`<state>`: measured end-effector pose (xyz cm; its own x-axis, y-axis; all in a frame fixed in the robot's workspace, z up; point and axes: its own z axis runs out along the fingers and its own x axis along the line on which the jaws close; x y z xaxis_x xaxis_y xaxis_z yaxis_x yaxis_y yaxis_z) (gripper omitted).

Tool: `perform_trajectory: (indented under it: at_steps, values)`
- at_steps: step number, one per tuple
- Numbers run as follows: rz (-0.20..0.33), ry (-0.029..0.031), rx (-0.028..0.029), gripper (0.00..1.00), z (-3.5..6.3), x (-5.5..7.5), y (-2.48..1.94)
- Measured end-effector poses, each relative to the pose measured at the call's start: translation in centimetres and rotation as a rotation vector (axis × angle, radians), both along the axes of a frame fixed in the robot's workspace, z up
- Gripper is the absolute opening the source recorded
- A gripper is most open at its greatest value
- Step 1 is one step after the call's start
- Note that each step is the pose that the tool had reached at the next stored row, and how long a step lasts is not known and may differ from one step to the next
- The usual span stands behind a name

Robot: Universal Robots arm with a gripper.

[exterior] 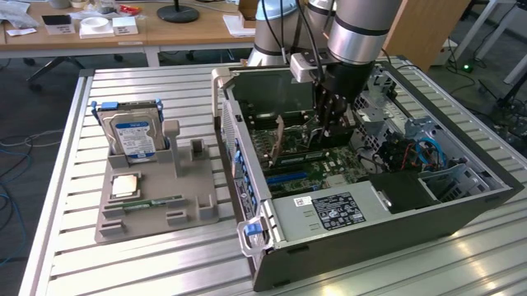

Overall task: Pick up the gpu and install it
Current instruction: 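Insert the gpu into the slot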

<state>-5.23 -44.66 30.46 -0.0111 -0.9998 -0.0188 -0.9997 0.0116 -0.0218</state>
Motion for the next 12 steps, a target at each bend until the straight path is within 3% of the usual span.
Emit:
perform_trajectory:
  at_steps: [12]
  values:
    - [0.000, 0.0000, 0.0000, 0.26, -0.06, -0.16, 0.00]
